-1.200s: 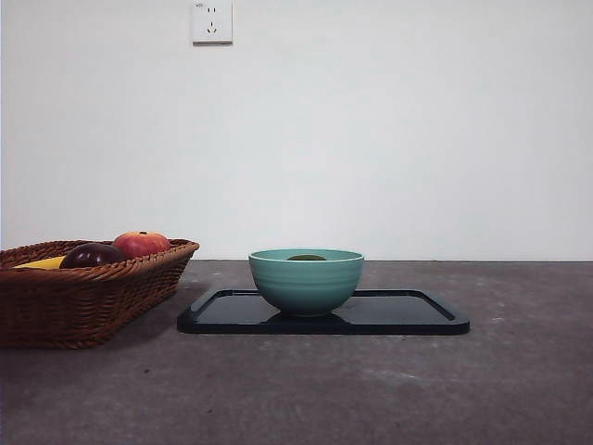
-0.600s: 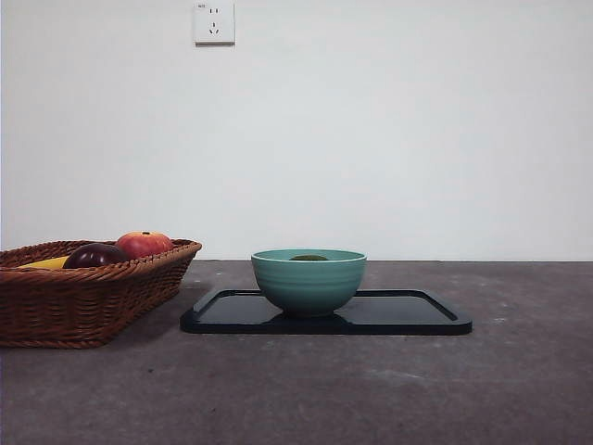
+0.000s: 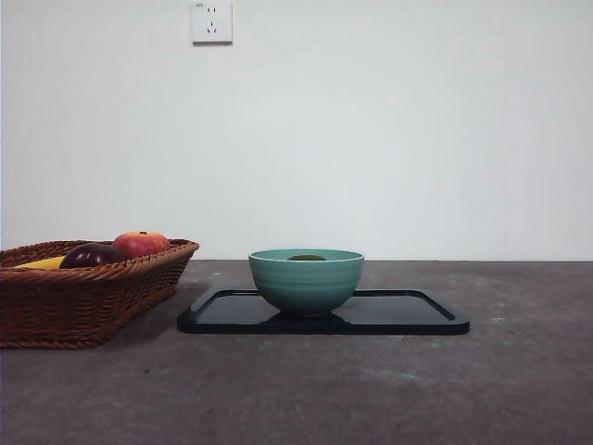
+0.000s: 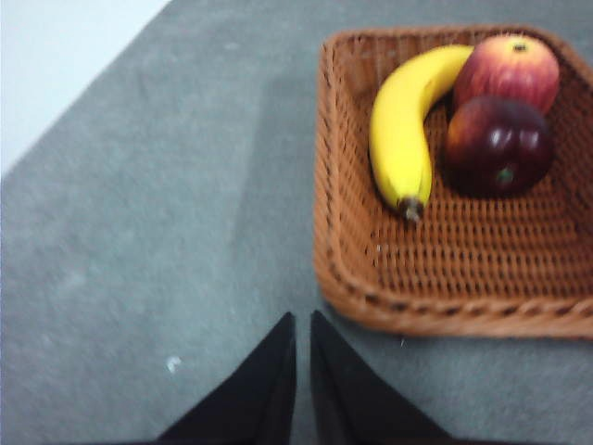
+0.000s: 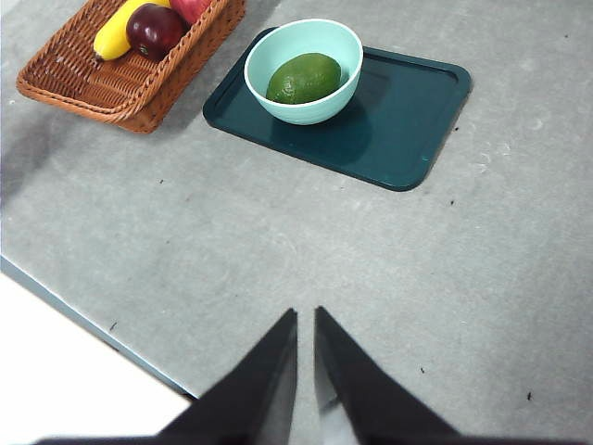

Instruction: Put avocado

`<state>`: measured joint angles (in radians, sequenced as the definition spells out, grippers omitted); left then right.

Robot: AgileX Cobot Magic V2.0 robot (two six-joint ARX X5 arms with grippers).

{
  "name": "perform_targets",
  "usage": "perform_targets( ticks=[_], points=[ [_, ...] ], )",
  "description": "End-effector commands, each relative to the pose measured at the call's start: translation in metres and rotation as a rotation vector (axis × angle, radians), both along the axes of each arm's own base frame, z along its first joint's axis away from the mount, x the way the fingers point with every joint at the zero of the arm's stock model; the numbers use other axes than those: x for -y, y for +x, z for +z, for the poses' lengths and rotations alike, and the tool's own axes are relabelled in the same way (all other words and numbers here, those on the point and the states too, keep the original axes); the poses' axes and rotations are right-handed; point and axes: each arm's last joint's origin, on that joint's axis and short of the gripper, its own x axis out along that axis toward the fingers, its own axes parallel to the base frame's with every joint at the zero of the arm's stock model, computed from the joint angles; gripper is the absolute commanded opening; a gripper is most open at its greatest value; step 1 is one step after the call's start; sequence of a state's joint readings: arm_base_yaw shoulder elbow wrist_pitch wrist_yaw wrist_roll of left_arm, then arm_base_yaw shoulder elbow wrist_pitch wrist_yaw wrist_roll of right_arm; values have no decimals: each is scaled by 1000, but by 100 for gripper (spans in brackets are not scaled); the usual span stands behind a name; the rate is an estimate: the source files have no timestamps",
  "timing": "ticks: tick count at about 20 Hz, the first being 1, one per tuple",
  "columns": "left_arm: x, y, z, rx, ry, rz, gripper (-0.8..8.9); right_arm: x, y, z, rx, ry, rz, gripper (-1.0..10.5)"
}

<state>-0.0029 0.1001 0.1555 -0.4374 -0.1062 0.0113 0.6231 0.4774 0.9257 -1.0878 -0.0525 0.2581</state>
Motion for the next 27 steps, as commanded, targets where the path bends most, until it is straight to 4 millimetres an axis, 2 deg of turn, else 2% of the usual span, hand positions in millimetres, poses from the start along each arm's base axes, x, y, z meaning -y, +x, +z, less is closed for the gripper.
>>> perform_targets(
  ticks=[1,8,14,24,27],
  points=[
    [0,3,-7,13,-30,11,24,-1,0,2,13,5,12,27],
    [2,10,-13,145,-59,-43,24,-1,0,2,13,5,12,27],
    [3,11,-25,121,-85,-94,24,-1,0,2,13,5,12,27],
    [3,8,-20,179,-74,-100,24,-1,0,2,13,5,12,27],
    [5,7,-19,200,-84,-154,24,-1,0,2,13,5,12,27]
  ],
)
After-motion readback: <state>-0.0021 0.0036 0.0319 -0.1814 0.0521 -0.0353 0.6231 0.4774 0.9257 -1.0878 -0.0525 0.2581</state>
